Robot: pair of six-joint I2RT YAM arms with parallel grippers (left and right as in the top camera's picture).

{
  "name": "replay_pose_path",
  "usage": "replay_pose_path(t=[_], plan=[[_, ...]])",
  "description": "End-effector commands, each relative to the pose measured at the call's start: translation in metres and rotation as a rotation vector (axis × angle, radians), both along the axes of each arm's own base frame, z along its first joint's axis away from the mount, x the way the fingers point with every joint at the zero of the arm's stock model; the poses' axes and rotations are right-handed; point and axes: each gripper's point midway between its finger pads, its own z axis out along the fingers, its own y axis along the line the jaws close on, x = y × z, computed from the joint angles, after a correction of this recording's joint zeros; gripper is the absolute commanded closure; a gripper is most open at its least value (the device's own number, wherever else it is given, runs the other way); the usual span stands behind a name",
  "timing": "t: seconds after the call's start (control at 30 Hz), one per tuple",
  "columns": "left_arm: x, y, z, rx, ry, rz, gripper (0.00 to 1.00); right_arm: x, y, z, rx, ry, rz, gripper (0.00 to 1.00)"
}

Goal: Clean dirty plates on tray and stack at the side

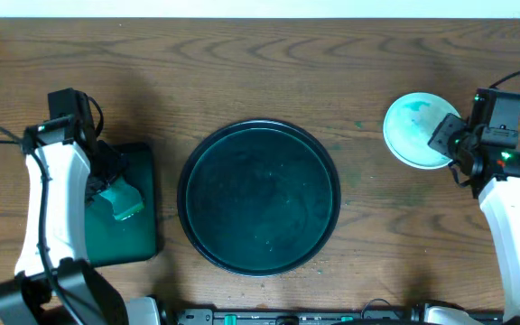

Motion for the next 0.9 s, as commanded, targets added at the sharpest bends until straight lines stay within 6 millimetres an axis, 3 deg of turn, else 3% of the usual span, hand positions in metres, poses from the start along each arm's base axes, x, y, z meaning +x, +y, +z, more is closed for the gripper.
replay_pose_path(t=[0.0,0.23,0.5,0.73,0.87], plan=[[0.0,0.004,0.02,0.031,-0.053,0.005,0.29,0.001,0.018,0.02,-0.041,-0.046,0.1,0.46],[-0.007,0.002,0.053,0.067,-0.161,-0.018,0.3,-0.002,0.068,0.073,-0.165,-0.18,0.365,0.35],[-0.024,-0.006,0.108,0.131,-0.359,-0.063,0.29,-0.025,0.122,0.129,-0.351,-0.35,0.686,0.17],[-0.053,-0.031,0.165,0.175,-0.598,-0.198,0.26,-0.043,0.13,0.175,-0.404,-0.479,0.721,0.01],[-0.084,-0.046,0.193,0.226,-0.727,-0.26,0.22,-0.05,0.128,0.187,-0.443,-0.514,0.737,0.01]])
